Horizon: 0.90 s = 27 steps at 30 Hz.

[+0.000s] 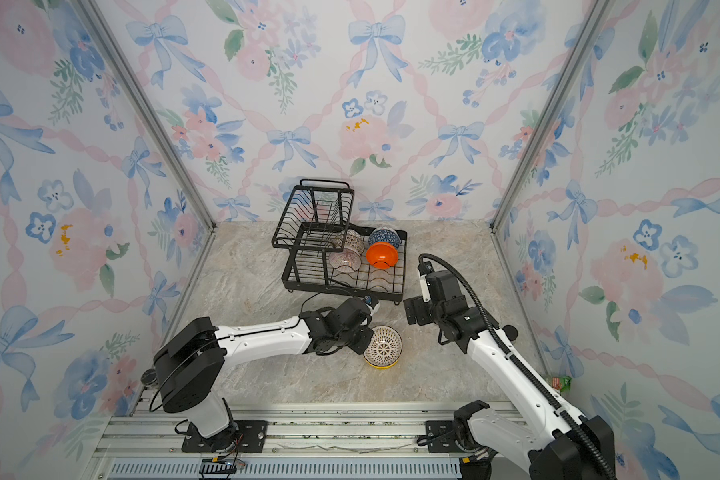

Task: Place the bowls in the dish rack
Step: 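Lower the left gripper onto the yellow bowl's rim and close it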

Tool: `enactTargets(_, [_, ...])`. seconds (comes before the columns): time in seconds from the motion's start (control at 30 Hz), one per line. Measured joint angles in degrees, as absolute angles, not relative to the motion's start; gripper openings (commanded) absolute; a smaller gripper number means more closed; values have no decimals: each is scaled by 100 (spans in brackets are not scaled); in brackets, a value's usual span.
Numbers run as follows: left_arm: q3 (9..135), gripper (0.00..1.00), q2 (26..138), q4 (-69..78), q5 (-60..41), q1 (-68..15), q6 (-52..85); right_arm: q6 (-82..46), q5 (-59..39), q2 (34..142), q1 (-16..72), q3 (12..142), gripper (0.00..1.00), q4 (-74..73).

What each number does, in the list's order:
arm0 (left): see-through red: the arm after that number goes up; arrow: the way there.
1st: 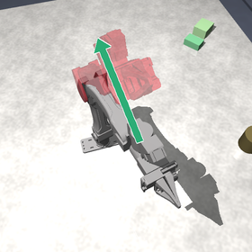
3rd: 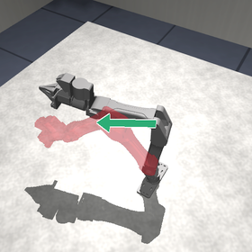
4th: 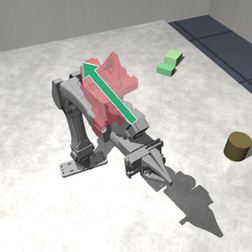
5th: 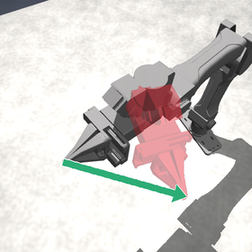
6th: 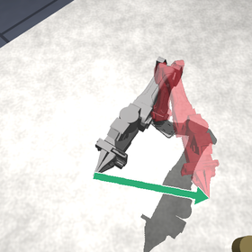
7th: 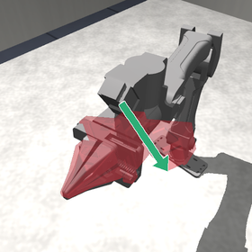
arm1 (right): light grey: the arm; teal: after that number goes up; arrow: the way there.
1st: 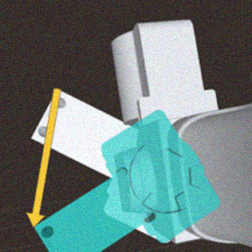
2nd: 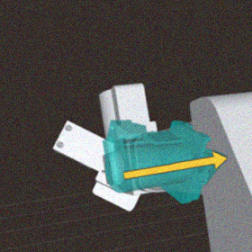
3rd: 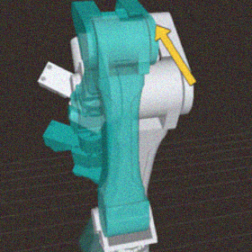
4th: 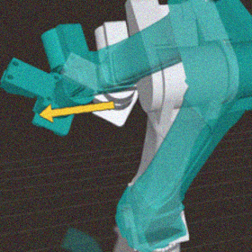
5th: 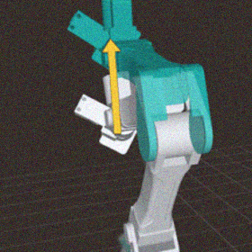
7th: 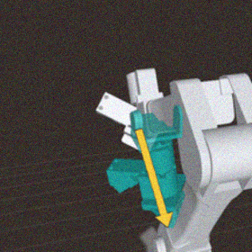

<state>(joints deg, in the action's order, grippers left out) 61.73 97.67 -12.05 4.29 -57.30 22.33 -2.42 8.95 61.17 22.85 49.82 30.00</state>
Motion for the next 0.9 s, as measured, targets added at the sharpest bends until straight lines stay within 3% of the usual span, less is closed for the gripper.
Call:
enactTargets(0.2, [6173, 13, 9651, -1210, 541, -5730, 2233, -242, 897, 6154, 2285, 4982, 97, 3000])
enactTargets(0.3, [6173, 6, 9504, -1208, 624, -5730, 2231, -244, 895, 6180, 2285, 4982, 97, 3000])
enactTargets(0.4, [6171, 6, 9408, -1205, 666, -5730, 2222, -244, 897, 6200, 2285, 4982, 97, 3000])
enactTargets(0.63, [6169, 20, 9408, -1208, 646, -5730, 2220, -244, 897, 6200, 2285, 4982, 97, 3000])
enactTargets(0.9, [6169, 19, 9585, -1205, 510, -5730, 2217, -244, 897, 6202, 2285, 4982, 97, 3000])
